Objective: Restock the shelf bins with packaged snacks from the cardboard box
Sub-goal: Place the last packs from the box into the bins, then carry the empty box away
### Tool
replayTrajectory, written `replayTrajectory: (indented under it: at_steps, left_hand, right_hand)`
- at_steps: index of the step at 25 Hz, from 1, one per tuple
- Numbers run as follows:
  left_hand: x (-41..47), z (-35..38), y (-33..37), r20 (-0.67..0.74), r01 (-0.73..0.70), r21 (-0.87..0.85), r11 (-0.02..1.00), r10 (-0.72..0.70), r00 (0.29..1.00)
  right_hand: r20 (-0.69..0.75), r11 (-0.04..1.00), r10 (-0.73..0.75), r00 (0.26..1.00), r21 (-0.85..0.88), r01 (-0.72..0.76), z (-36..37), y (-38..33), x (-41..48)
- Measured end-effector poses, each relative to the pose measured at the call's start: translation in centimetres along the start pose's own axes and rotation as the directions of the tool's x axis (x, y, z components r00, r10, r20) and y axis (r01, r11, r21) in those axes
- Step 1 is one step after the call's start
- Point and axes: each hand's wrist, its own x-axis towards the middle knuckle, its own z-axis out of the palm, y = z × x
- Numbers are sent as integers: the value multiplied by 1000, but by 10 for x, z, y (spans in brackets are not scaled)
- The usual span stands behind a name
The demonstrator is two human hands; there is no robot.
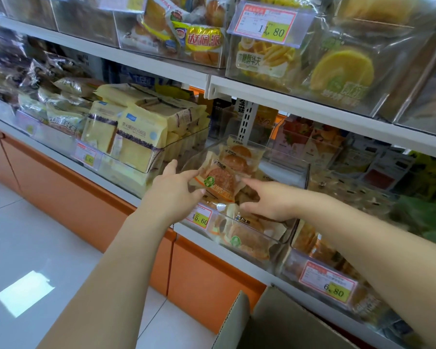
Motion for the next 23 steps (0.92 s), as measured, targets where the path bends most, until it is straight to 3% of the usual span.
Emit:
replayTrajectory:
  at_steps: [3, 7, 11, 19, 23]
  left_hand:
    - [-11, -4, 10, 25, -32, 70, 997, 30, 999]
    - [-29, -9, 24, 11, -102, 215, 971, 102, 995]
    - [-61, -21, 57, -66, -238, 310, 921, 270, 961]
    - [-150, 0, 135, 48, -431, 235, 871, 433, 900]
    - [-202, 35, 143, 193, -419, 177, 890, 386, 902]
  right_hand:
    - [67, 998, -53, 996, 32, 50, 11, -4, -17]
    - [-331, 964, -63, 941, 226, 144, 5, 8, -74]
    - [-526, 892, 2, 851, 385, 236, 25, 35, -162]
    - [-517, 831, 164, 840, 531, 164, 86, 101, -273]
    - [-429, 817, 156, 890, 562, 128, 104, 123, -309]
